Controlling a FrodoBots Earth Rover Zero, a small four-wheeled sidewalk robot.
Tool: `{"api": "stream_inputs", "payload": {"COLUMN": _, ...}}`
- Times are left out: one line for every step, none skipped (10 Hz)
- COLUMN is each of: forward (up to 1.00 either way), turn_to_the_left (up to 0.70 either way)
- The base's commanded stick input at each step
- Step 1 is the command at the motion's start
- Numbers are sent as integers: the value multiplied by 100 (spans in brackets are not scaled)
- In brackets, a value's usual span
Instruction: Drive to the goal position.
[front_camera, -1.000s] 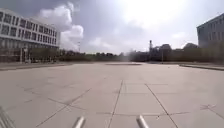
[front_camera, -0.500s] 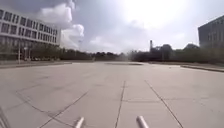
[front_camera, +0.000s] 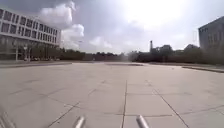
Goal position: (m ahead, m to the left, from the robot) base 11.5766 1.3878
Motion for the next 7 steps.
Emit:
{"api": "stream_inputs", "payload": {"forward": 70, "turn_to_the_left": 4}}
{"api": "stream_inputs", "payload": {"forward": 70, "turn_to_the_left": 4}}
{"api": "stream_inputs", "payload": {"forward": 70, "turn_to_the_left": 4}}
{"api": "stream_inputs", "payload": {"forward": 70, "turn_to_the_left": 4}}
{"api": "stream_inputs", "payload": {"forward": 70, "turn_to_the_left": 4}}
{"api": "stream_inputs", "payload": {"forward": 70, "turn_to_the_left": 4}}
{"api": "stream_inputs", "payload": {"forward": 70, "turn_to_the_left": 4}}
